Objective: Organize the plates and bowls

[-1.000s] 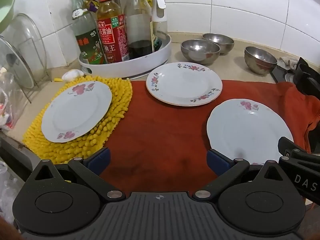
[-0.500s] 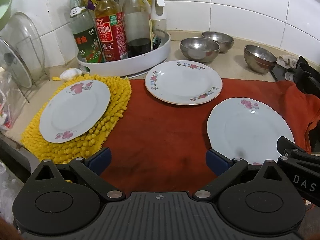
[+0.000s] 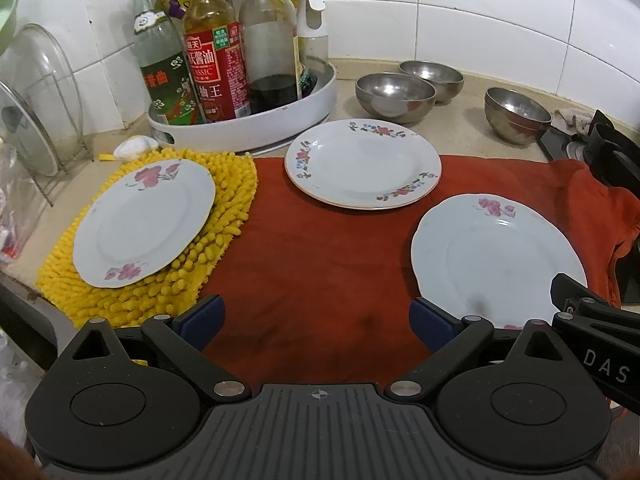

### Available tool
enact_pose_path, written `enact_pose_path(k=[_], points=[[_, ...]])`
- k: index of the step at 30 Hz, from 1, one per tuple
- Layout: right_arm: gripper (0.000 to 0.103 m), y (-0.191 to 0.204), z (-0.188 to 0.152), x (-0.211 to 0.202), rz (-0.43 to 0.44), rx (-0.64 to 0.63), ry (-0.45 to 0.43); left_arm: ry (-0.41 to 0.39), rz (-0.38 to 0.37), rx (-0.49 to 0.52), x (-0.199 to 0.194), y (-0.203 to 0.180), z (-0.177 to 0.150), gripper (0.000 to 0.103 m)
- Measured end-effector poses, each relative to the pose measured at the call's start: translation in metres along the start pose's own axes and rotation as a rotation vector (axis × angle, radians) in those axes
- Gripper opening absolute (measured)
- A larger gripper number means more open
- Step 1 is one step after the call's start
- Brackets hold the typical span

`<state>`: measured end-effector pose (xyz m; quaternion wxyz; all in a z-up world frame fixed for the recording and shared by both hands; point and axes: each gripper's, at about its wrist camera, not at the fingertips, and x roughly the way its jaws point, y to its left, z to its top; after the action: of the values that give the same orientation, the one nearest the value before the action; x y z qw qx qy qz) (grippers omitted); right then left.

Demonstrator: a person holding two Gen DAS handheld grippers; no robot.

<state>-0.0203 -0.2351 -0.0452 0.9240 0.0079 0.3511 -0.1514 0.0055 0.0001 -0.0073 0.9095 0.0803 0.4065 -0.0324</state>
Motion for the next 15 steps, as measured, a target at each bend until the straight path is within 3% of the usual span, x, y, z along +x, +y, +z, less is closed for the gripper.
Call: enact_pose_path(k=[15], points=[[0.095, 0.000, 0.003, 0.010, 0.030, 0.023, 0.041, 0.037, -0.006, 0.020, 0.011, -0.004, 0.005, 0.099]])
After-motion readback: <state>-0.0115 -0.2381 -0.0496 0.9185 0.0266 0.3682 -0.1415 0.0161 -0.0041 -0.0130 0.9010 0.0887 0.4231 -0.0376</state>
